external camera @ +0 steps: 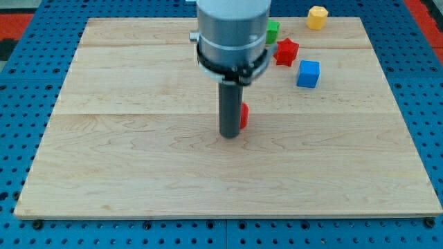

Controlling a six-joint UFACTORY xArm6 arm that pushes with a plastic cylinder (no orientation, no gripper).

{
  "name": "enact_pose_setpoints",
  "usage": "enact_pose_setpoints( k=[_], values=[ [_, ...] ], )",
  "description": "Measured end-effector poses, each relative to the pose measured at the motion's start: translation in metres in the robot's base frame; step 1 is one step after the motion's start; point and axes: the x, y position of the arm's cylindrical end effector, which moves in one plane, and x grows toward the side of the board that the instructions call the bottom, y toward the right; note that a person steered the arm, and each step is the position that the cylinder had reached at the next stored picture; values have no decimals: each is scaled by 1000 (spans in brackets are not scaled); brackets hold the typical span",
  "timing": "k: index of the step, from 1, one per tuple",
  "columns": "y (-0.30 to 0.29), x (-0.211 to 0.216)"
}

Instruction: Move the red circle closer to the yellow hexagon

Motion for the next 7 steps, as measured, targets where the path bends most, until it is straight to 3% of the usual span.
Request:
enact_pose_setpoints(
  k=[1,3,4,5,6,7],
  values=[
    [-4,-35],
    [-27,-51],
    [21,-63],
    [112,-59],
    [154,-59],
    [131,-27]
  ],
)
